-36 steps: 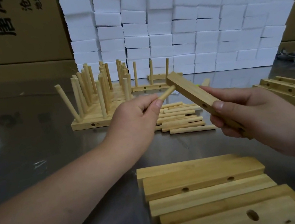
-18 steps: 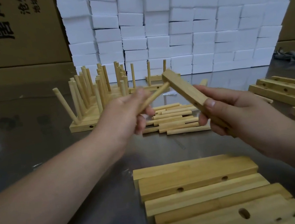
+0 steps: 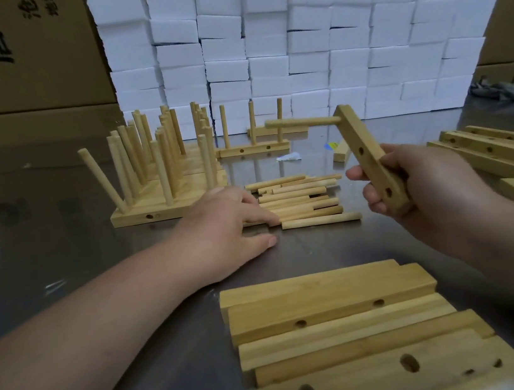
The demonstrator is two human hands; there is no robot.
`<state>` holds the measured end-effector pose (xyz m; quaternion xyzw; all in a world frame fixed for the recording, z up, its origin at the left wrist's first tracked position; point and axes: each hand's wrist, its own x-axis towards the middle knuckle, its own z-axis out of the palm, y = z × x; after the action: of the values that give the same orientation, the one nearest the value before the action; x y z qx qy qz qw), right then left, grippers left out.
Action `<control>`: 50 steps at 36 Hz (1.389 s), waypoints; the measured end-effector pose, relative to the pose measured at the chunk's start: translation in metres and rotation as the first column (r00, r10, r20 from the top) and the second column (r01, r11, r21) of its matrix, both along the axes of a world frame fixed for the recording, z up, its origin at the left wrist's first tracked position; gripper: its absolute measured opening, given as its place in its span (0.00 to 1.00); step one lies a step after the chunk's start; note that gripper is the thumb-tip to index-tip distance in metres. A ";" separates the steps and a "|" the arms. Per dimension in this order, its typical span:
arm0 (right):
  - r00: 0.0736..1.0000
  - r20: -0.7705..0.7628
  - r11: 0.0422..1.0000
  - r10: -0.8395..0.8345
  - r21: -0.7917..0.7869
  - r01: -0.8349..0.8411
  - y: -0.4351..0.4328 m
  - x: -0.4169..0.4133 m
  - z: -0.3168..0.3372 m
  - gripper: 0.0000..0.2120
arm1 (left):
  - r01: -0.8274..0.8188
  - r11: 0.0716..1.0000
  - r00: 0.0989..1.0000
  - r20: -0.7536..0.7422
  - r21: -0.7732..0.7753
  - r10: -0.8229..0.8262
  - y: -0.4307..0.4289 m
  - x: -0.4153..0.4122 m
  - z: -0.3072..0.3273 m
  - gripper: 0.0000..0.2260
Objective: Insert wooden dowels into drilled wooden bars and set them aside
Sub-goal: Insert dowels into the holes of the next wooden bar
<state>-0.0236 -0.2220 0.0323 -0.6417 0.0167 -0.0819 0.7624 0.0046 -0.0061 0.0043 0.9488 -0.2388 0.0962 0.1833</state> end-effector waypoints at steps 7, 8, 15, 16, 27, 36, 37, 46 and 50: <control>0.999 0.002 0.999 0.036 -0.018 -0.036 0.012 0.002 -0.007 0.14 | 0.165 0.985 0.986 -0.047 0.058 -0.162 -0.001 -0.002 -0.001 0.15; 1.000 0.002 0.999 0.017 -0.033 -0.016 0.011 0.002 -0.007 0.12 | 0.163 0.986 0.986 -0.037 0.042 -0.161 -0.001 -0.001 -0.001 0.14; 0.986 -0.041 0.966 -0.164 -0.207 0.152 0.001 0.011 -0.008 0.14 | 0.159 0.987 0.984 0.080 -0.030 -0.156 -0.003 -0.004 0.001 0.04; 0.981 -0.062 0.965 -0.182 -0.204 0.166 0.001 0.013 -0.006 0.14 | 0.159 0.987 0.985 0.077 -0.033 -0.156 -0.004 -0.004 0.001 0.07; 0.993 0.028 0.972 -0.117 -0.203 0.120 0.006 0.005 -0.009 0.12 | 0.128 0.987 0.980 0.144 0.094 -0.141 -0.006 -0.004 0.002 0.09; 0.992 0.127 0.952 -0.026 -0.301 0.063 0.004 0.000 -0.009 0.15 | 0.108 0.950 0.984 0.166 -0.294 -0.060 -0.007 -0.018 0.007 0.02; 0.990 0.139 0.949 -0.017 -0.309 0.060 0.006 0.000 -0.009 0.15 | 0.123 0.945 0.982 0.174 -0.304 -0.072 -0.008 -0.019 0.007 0.02; 0.971 0.212 0.888 0.108 -0.460 0.001 0.015 -0.012 -0.010 0.17 | 0.143 0.911 0.951 0.309 -0.386 -0.019 -0.008 -0.017 0.007 0.14; 0.971 0.205 0.873 0.124 -0.488 -0.008 0.017 -0.015 -0.009 0.18 | 0.162 0.901 0.944 0.330 -0.402 -0.023 -0.009 -0.017 0.008 0.17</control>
<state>-0.0384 -0.2050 0.0232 -0.7980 -0.1145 -0.1308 0.5770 -0.0123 -0.0146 0.0124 0.8457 -0.2838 0.2879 0.3484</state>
